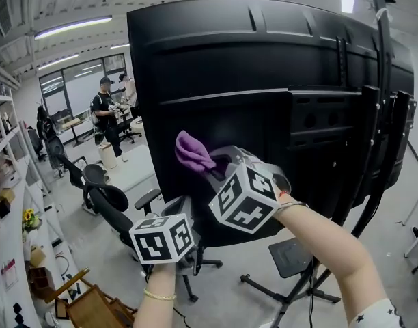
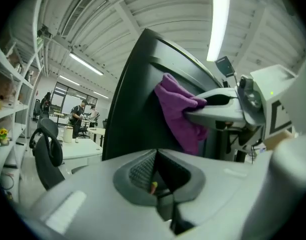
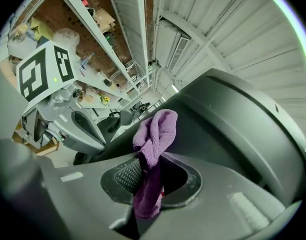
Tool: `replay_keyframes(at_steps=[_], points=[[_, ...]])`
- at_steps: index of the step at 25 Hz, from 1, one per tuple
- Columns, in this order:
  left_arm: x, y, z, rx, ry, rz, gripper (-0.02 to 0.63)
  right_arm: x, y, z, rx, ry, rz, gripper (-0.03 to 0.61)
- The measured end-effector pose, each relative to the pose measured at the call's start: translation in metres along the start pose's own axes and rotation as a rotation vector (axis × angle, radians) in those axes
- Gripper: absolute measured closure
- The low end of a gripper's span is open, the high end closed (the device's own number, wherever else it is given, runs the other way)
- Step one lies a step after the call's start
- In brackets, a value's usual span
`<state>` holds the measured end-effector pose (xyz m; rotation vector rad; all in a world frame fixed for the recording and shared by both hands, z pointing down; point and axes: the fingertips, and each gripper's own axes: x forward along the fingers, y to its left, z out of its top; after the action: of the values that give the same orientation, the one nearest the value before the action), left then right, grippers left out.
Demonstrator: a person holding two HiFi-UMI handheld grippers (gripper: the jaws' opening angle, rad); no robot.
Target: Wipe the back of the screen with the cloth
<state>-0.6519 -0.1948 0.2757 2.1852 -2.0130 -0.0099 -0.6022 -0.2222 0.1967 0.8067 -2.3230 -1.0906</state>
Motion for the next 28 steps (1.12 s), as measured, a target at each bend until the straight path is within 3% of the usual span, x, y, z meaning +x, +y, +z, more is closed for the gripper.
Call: replay_keyframes(at_steps=[7, 13, 22, 28], points=[[0.005, -0.028, 0.115, 0.188, -0.054, -0.005, 0.606, -0.008, -0.084, 0.05, 0.037, -0.053, -0.119, 0.509], [0.005, -0.042, 0.189, 0.255, -0.117, -0.012, 0.606, -0.017, -0.148, 0.085, 0.081, -0.087, -0.181, 0.509], [0.01, -0.049, 0.25, 0.298, -0.194, 0.016, 0.606, -0.045, -0.248, 0.108, 0.133, -0.105, -0.37, 0.509], [0.009, -0.052, 0.252, 0.287, -0.204, 0.013, 0.606, -0.058, -0.249, 0.105, 0.218, -0.132, -0.389, 0.509]])
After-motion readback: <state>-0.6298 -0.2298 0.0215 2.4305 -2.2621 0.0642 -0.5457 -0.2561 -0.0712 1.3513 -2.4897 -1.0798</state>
